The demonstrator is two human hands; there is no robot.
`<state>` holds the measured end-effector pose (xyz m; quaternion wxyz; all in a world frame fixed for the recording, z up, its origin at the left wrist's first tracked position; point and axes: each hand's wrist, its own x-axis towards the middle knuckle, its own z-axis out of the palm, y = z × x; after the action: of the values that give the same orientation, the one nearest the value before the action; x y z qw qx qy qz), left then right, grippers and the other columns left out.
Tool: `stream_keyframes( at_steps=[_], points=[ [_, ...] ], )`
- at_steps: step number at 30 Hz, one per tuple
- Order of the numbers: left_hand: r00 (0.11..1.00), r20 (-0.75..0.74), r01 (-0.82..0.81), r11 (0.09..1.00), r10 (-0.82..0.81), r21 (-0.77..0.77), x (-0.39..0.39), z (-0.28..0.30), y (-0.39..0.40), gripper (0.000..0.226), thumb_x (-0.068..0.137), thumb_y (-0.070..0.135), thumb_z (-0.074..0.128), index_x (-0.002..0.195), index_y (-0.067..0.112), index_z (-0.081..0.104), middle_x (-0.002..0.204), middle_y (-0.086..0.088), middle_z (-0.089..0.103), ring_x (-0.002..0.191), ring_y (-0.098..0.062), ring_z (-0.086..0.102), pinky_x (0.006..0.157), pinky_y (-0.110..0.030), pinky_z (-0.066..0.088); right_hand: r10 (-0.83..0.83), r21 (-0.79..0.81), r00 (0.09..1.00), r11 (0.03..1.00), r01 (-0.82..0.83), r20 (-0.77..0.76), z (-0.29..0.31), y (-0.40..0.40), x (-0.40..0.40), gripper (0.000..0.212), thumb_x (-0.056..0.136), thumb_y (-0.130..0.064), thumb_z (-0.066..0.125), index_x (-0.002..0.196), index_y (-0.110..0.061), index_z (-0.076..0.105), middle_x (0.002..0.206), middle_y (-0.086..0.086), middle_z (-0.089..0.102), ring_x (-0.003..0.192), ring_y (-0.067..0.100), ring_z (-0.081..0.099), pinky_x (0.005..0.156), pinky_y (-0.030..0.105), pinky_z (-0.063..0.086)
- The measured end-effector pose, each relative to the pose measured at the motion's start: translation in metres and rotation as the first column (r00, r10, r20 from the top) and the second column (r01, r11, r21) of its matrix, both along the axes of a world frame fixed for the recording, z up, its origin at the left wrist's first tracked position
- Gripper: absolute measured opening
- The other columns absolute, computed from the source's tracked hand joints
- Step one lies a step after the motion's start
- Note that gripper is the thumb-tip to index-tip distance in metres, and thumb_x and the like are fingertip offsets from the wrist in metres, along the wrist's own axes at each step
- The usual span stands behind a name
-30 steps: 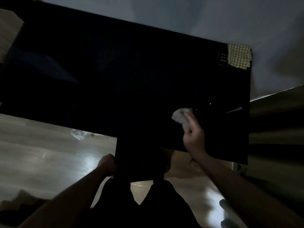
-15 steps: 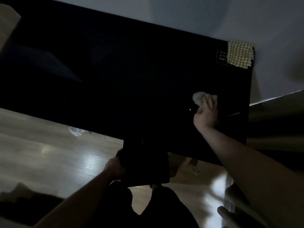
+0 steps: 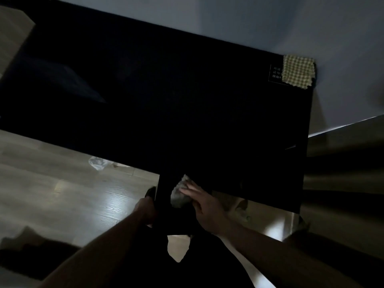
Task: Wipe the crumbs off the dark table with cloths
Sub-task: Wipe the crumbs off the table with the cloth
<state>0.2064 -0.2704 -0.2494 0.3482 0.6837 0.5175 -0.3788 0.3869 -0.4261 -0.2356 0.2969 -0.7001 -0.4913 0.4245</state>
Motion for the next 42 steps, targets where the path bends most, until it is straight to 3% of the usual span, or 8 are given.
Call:
stream_keyframes(
  at_steps=[4, 9, 13, 21, 30, 34, 39, 42],
  points=[
    [0.999, 0.023, 0.027, 1.0, -0.027, -0.012, 0.005, 0.003, -0.003, 0.016, 0.085, 0.02, 0.064, 0.091, 0.006, 0.057, 0.101, -0.02, 0.074, 0.1, -0.034, 0.072, 0.076, -0.033, 0.054, -0.189, 0.066, 0.98, 0.979, 0.194, -0.067, 0.016, -0.016, 0.036, 0.052, 0.104, -0.009, 0.042, 0.148, -0.035, 0.05, 0.159, -0.012, 0.042, 0.152, 0.0, 0.029, 0.125, 0.025, 0.027],
    [0.998, 0.049, 0.044, 0.999, -0.044, -0.004, 0.008, -0.001, -0.006, 0.034, 0.084, 0.02, 0.063, 0.063, 0.015, 0.036, 0.059, 0.002, 0.052, 0.094, -0.033, 0.073, 0.072, -0.033, 0.054, -0.496, 0.152, 0.842, 0.868, 0.472, 0.215, 0.025, -0.027, 0.144, 0.059, 0.092, 0.006, 0.041, 0.147, -0.011, 0.054, 0.153, 0.002, 0.05, 0.147, 0.015, 0.04, 0.124, 0.025, 0.027],
    [0.993, 0.065, 0.102, 0.995, -0.102, 0.011, 0.013, -0.001, -0.008, 0.03, 0.087, 0.024, 0.062, 0.064, 0.014, 0.045, 0.094, -0.018, 0.073, 0.098, -0.035, 0.071, 0.073, -0.032, 0.052, -0.645, 0.061, 0.656, 0.73, 0.681, 0.392, 0.016, -0.058, 0.226, 0.065, 0.084, 0.003, 0.039, 0.147, -0.007, 0.053, 0.157, 0.011, 0.048, 0.149, 0.028, 0.04, 0.124, 0.037, 0.029],
    [0.994, 0.063, 0.093, 0.996, -0.094, 0.018, 0.014, -0.005, -0.015, 0.032, 0.086, 0.023, 0.062, 0.062, 0.019, 0.042, 0.101, -0.017, 0.073, 0.098, -0.033, 0.071, 0.076, -0.032, 0.054, -0.524, -0.014, 0.62, 0.757, 0.653, 0.584, -0.02, -0.056, 0.168, 0.069, 0.084, -0.017, 0.036, 0.152, -0.008, 0.047, 0.162, 0.016, 0.039, 0.15, 0.046, 0.031, 0.121, 0.059, 0.029],
    [0.999, 0.024, 0.039, 0.999, -0.039, 0.002, 0.01, -0.003, -0.021, 0.029, 0.086, 0.021, 0.062, 0.102, -0.002, 0.069, 0.103, -0.02, 0.074, 0.1, -0.034, 0.07, 0.079, -0.034, 0.054, -0.22, 0.065, 0.938, 0.975, 0.211, 0.267, -0.028, 0.001, 0.004, 0.055, 0.104, -0.002, 0.041, 0.155, -0.021, 0.044, 0.164, -0.012, 0.026, 0.158, 0.014, 0.013, 0.126, 0.05, 0.021],
    [0.999, 0.022, 0.03, 1.0, -0.03, 0.002, 0.011, 0.0, -0.02, 0.032, 0.089, 0.024, 0.061, 0.108, -0.001, 0.068, 0.107, -0.019, 0.073, 0.104, -0.034, 0.069, 0.081, -0.033, 0.053, -0.039, -0.005, 0.996, 0.999, 0.039, 0.082, -0.002, -0.012, -0.008, 0.063, 0.099, 0.01, 0.036, 0.152, -0.023, 0.049, 0.159, -0.022, 0.028, 0.15, -0.016, 0.002, 0.127, 0.018, 0.008],
    [1.0, 0.027, 0.011, 1.0, -0.01, -0.008, 0.012, 0.004, -0.017, 0.022, 0.087, 0.023, 0.062, 0.096, 0.004, 0.068, 0.103, -0.019, 0.074, 0.101, -0.033, 0.071, 0.079, -0.034, 0.055, -0.292, 0.035, 0.956, 0.956, 0.292, 0.002, 0.015, -0.019, 0.063, 0.048, 0.102, -0.014, 0.038, 0.146, -0.022, 0.055, 0.157, -0.004, 0.046, 0.151, 0.005, 0.035, 0.125, 0.033, 0.03],
    [0.999, 0.034, 0.023, 1.0, -0.023, -0.004, 0.012, 0.002, -0.015, 0.018, 0.087, 0.026, 0.062, 0.082, 0.009, 0.065, 0.102, -0.019, 0.074, 0.099, -0.033, 0.071, 0.078, -0.034, 0.054, -0.434, 0.084, 0.884, 0.901, 0.426, 0.171, 0.023, -0.005, 0.138, 0.057, 0.098, 0.005, 0.043, 0.149, -0.019, 0.052, 0.158, -0.001, 0.046, 0.151, 0.013, 0.036, 0.125, 0.031, 0.028]
  ],
)
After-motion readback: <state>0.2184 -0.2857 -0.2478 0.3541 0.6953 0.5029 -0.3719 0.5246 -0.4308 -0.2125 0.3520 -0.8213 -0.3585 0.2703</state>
